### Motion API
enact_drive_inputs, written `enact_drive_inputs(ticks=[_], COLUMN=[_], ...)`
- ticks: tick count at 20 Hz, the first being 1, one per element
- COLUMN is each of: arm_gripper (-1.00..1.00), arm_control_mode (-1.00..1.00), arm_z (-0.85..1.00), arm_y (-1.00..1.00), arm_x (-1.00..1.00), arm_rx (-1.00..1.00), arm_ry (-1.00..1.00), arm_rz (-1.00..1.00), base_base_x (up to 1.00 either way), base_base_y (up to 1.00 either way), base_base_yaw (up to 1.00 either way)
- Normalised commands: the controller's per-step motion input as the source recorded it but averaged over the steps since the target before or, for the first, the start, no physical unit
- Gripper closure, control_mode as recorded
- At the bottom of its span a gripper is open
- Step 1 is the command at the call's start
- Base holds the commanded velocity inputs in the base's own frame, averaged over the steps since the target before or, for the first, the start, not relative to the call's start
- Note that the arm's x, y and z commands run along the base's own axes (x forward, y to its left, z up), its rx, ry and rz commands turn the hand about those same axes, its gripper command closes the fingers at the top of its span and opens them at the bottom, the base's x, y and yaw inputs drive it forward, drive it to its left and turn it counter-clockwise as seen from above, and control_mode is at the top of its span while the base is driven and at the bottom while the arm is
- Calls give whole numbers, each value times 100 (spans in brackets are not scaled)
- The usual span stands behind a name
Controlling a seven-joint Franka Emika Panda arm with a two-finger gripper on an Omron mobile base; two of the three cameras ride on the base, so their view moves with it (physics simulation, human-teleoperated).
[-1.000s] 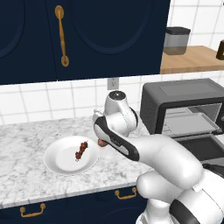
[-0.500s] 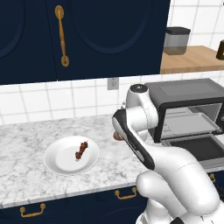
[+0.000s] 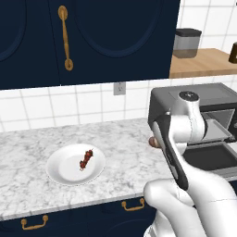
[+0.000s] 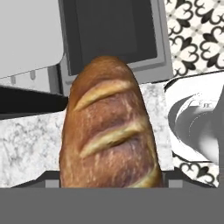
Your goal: Pick up the kebab skewer and baguette bread, and place them inside the toaster oven. Close the toaster oven door and start by setting the timer.
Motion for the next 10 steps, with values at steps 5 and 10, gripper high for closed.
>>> enact_drive_inputs(ticks=[5,10], arm_gripper=[100,100], arm_control_mode=[-100,-100], arm_z=[17,8], arm_y=[-100,-100], arm_x=[-2,4], arm_rx=[0,0], arm_ry=[0,0], arm_rz=[-1,0], base_base_x=[0,0], base_base_y=[0,0], base_base_yaw=[0,0])
